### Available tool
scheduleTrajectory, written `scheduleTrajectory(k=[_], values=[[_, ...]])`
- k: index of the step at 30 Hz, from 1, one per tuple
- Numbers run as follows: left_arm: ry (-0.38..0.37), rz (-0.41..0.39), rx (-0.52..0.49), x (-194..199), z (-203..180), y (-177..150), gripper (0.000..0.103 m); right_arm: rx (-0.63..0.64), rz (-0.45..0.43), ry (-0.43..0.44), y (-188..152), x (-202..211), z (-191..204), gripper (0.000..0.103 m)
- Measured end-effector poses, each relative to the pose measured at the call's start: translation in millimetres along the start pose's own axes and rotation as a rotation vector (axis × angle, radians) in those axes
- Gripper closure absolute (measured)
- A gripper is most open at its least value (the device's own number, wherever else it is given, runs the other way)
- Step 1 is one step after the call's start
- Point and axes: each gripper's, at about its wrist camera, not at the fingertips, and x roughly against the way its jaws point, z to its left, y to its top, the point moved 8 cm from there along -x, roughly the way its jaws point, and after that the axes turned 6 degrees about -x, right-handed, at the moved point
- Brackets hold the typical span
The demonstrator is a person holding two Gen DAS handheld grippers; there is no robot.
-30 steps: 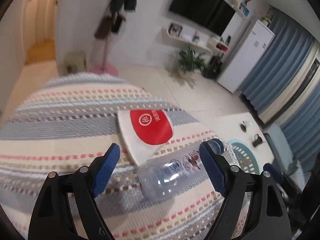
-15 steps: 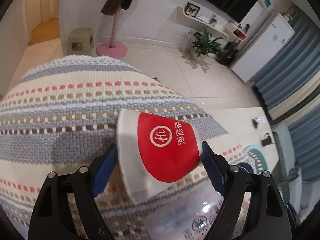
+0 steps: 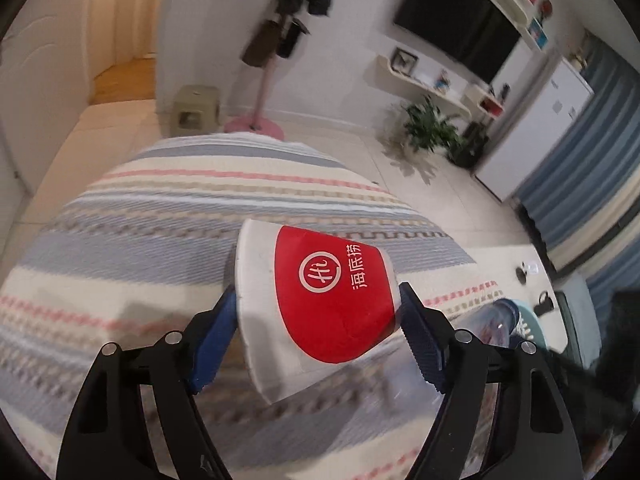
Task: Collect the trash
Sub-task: 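Grasp the red-and-white paper cup with the left tool while the right tool grasps the plastic milk bottle, then carry the paper cup and milk bottle over the blue basket and open both tools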
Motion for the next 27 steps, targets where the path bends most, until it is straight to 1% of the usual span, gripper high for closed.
scheduleTrajectory(k=[1, 6, 8, 11, 13, 16, 19, 22, 23, 24, 26, 27], values=[[0.002, -0.012, 0.012, 8, 8, -4, 0.028, -0.014, 0.011, -0.001, 4, -5, 0, 0.024], [0.018, -0.066, 0.061, 32, 37, -22, 0.028, -0.062, 0.051, -0.002, 27, -33, 4, 0.023], [0.03, -0.084, 0.064, 37, 44, -24, 0.028, -0.059, 0.065, -0.009, 33, -44, 11, 0.023], [0.028, -0.115, 0.075, 43, 51, -24, 0.028, -0.013, 0.098, -0.049, 37, -65, 25, 0.023], [0.018, -0.124, 0.086, 45, 53, -25, 0.028, 0.037, 0.115, -0.051, 32, -72, 41, 0.023], [0.003, -0.125, 0.09, 45, 57, -27, 0.028, 0.123, 0.139, -0.101, 17, -76, 54, 0.023], [-0.012, -0.118, 0.087, 45, 55, -30, 0.028, 0.161, 0.146, -0.156, 3, -74, 51, 0.023], [-0.016, -0.13, 0.068, 47, 46, -30, 0.027, 0.194, 0.128, -0.191, -10, -64, 44, 0.024], [-0.014, -0.136, 0.059, 48, 42, -30, 0.028, 0.201, 0.126, -0.2, -12, -63, 44, 0.025], [-0.013, -0.139, 0.054, 49, 38, -32, 0.028, 0.212, 0.122, -0.214, -15, -62, 43, 0.029], [-0.014, -0.141, 0.042, 50, 28, -34, 0.027, 0.246, 0.11, -0.248, -18, -59, 42, 0.043], [-0.013, -0.142, 0.034, 52, 24, -34, 0.027, 0.257, 0.107, -0.252, -21, -58, 41, 0.045]])
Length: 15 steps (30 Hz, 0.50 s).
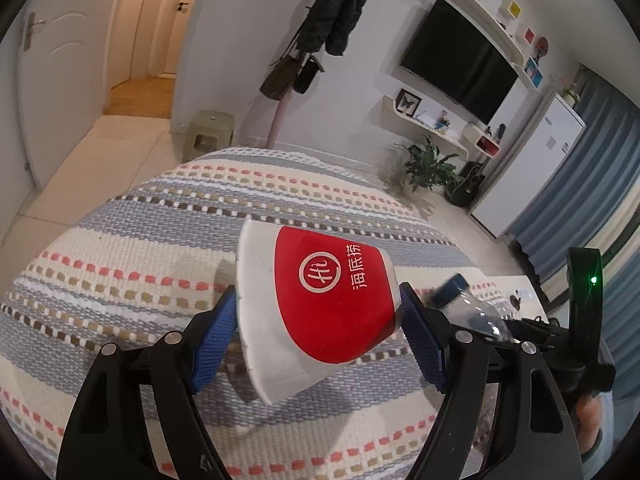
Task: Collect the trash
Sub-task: 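Carry the paper cup and milk bottle over the blue basket and open both tools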
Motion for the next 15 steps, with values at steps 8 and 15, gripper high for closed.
scheduleTrajectory(k=[8, 15], values=[[-0.016, -0.048, -0.066, 35, -38, 0, 0.027, 0.011, -0.106, 0.018, -11, 45, -3, 0.047], [-0.076, -0.097, -0.16, 66, -108, 5, 0.028, -0.026, -0.265, 0.046, -12, 128, -32, 0.047]])
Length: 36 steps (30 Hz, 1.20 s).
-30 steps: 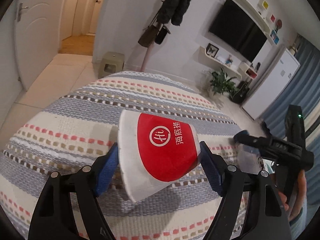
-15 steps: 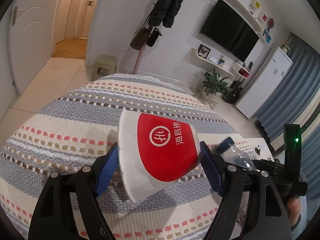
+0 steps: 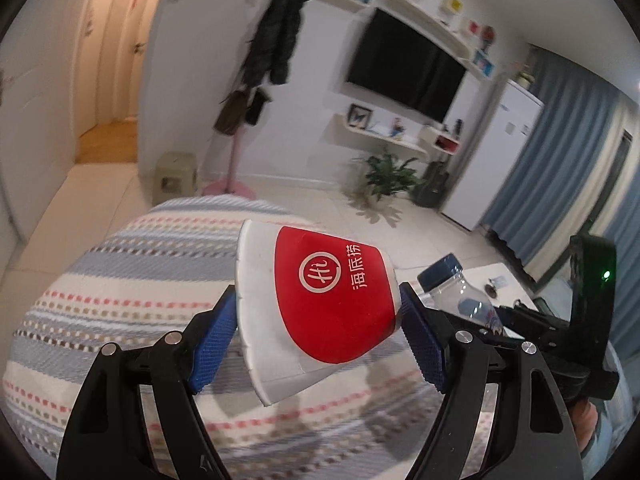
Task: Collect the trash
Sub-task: 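Carry the paper cup and milk bottle over the blue basket and open both tools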
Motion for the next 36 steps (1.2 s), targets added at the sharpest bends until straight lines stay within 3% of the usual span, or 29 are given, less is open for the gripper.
scheduleTrajectory(k=[8, 13, 21, 36], values=[[-0.079, -0.014, -0.135, -8, -105, 13, 0.027, -0.095, -0.14, -0.064, 10, 75, -81, 0.047], [-0.113, 0.017, -0.212, -34, -165, 5, 0.027, -0.186, -0.158, -0.124, -5, 102, -153, 0.047], [-0.153, 0.093, -0.344, -81, -248, -25, 0.027, -0.335, -0.128, -0.219, -46, 109, -257, 0.047], [-0.197, 0.215, -0.434, -147, -320, -63, 0.027, -0.494, -0.073, -0.257, -102, 95, -346, 0.047]])
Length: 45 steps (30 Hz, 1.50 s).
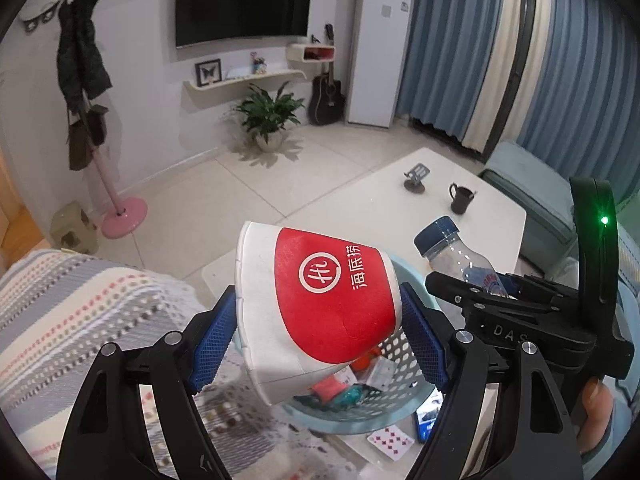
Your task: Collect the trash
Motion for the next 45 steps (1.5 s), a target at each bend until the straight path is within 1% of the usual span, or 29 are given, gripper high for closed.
scheduleTrajectory(k=[4, 13, 15, 18, 22, 27, 30, 35, 36, 38, 42, 45], values=[[-0.004, 0.024, -0.007, -13, -6, -5, 0.027, -0.014, 0.021, -0.005, -2, -12, -8, 0.047], [-0.01, 0.053, 0.005, -24, -7, -9, 0.026, -0.008, 0.052, -0.012, -6, -30, -3, 0.046], [-0.006, 0.053, 0.004, -23, -5, -10, 0.026, -0.014, 0.041, -0.01, -4, -28, -4, 0.046], [-0.011, 0.051, 0.013, -21, -2, -12, 0.024, -0.032, 0.023, -0.009, 0, -24, -8, 0.036], [-0.012, 0.042, 0.023, -13, 1, -15, 0.023, -0.042, 0.018, -0.002, -1, -18, -9, 0.036], [-0.017, 0.031, 0.038, -1, 6, -19, 0.023, -0.03, 0.01, 0.009, -9, -5, 0, 0.036], [-0.018, 0.006, 0.049, 16, 8, -20, 0.023, 0.001, -0.011, 0.014, -12, 11, 13, 0.036], [-0.011, -0.063, 0.056, 57, 11, -20, 0.023, 0.072, -0.094, 0.019, -9, 53, 43, 0.036], [-0.004, -0.079, 0.06, 67, 13, -21, 0.023, 0.09, -0.12, 0.019, -10, 64, 52, 0.036], [0.014, -0.12, 0.073, 89, 15, -24, 0.018, 0.11, -0.15, 0.018, -12, 79, 63, 0.036], [0.051, -0.181, 0.093, 126, 24, -31, 0.013, 0.125, -0.215, 0.029, -23, 111, 83, 0.036], [0.103, -0.221, 0.1, 154, 29, -43, 0.011, 0.114, -0.252, 0.028, -35, 126, 90, 0.035]])
